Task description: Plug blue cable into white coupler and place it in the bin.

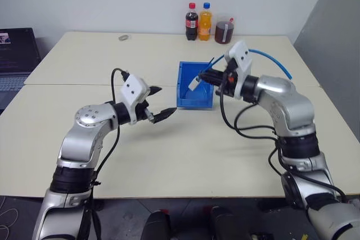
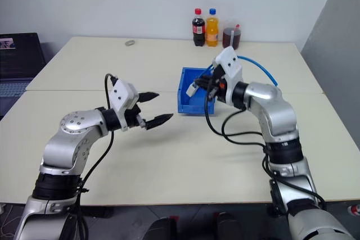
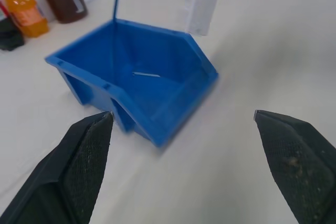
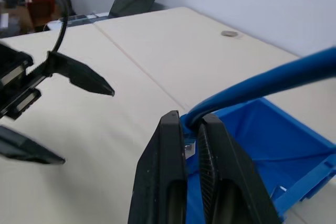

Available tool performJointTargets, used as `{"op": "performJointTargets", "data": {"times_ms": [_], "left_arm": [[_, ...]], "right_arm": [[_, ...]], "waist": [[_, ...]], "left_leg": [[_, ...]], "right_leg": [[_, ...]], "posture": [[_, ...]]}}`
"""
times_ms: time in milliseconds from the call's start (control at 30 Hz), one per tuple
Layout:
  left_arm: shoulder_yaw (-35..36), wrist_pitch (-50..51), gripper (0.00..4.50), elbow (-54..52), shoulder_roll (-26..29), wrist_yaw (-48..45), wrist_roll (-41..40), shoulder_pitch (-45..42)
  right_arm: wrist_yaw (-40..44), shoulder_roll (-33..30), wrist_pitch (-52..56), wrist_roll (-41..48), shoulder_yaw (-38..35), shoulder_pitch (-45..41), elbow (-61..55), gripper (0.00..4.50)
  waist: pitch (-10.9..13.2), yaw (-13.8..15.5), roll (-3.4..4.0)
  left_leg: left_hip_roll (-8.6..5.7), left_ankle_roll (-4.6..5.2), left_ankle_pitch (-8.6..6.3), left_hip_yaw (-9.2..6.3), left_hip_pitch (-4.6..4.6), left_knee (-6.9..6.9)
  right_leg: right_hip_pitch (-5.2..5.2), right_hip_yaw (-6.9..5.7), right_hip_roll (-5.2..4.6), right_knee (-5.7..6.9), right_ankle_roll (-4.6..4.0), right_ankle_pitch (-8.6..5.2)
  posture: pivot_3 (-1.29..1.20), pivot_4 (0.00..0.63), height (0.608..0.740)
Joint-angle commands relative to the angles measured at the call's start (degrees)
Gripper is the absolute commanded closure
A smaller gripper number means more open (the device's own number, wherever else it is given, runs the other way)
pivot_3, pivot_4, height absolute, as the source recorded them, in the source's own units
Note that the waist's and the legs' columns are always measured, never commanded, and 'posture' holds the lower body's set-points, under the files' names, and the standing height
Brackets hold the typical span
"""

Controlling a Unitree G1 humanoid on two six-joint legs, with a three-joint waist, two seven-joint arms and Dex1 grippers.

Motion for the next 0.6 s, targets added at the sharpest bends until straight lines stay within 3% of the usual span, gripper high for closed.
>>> {"op": "performJointTargets", "data": {"times_ms": [33, 133, 200, 333, 600], "left_arm": [[-1.5, 0.3, 0.00, 1.2, -1.5, 3.2, 1.7, -4.6], [-2.5, -0.5, 0.00, 4.1, -2.5, 5.2, 3.4, -7.4], [-2.4, -0.4, 0.00, 5.5, -3.2, 5.9, 3.3, -8.7], [-2.9, -1.1, 0.00, 6.6, -3.6, 6.0, 3.6, -9.4], [-3.0, -2.1, 0.00, 7.6, -3.9, 5.9, 4.0, -9.1]], "right_arm": [[-2.7, 1.8, -8.4, -2.3, -0.8, -10.4, 19.8, 4.47], [-2.7, 2.6, -12.9, -4.0, -0.4, -17.1, 33.9, 4.47], [-1.7, 2.7, -14.7, -5.2, 0.3, -19.9, 40.0, 3.77], [1.3, 1.3, -16.9, -7.9, 2.0, -23.2, 47.9, 2.89], [13.3, -4.7, -17.5, -13.3, 7.5, -23.6, 48.4, 1.03]], "waist": [[0.1, 0.1, -0.01], [0.1, 0.1, -0.03], [0.1, 0.1, -0.03], [0.1, 0.3, -0.03], [0.1, 0.4, 0.00]], "left_leg": [[0.00, 0.00, 0.00, 0.03, -0.04, 0.00], [-0.01, 0.00, 0.00, 0.07, -0.15, -0.02], [-0.05, -0.01, 0.00, 0.12, -0.18, -0.05], [-0.08, -0.06, 0.00, 0.15, -0.81, -0.04], [-0.17, -0.19, -0.08, 0.22, -0.96, -0.02]], "right_leg": [[-0.06, 0.02, 0.00, 0.01, -0.04, 0.03], [-0.17, 0.04, -0.01, -0.02, -0.26, 0.15], [-0.20, 0.05, -0.08, 0.00, -0.26, 0.15], [-0.83, 0.06, -0.16, 0.03, -0.28, 0.17], [-0.91, 0.03, -0.31, 0.01, -0.30, 0.17]], "posture": [[0.00, 0.150, 0.740], [0.00, 0.150, 0.740], [0.00, 0.150, 0.740], [0.00, 0.150, 0.740], [0.00, 0.150, 0.740]]}}
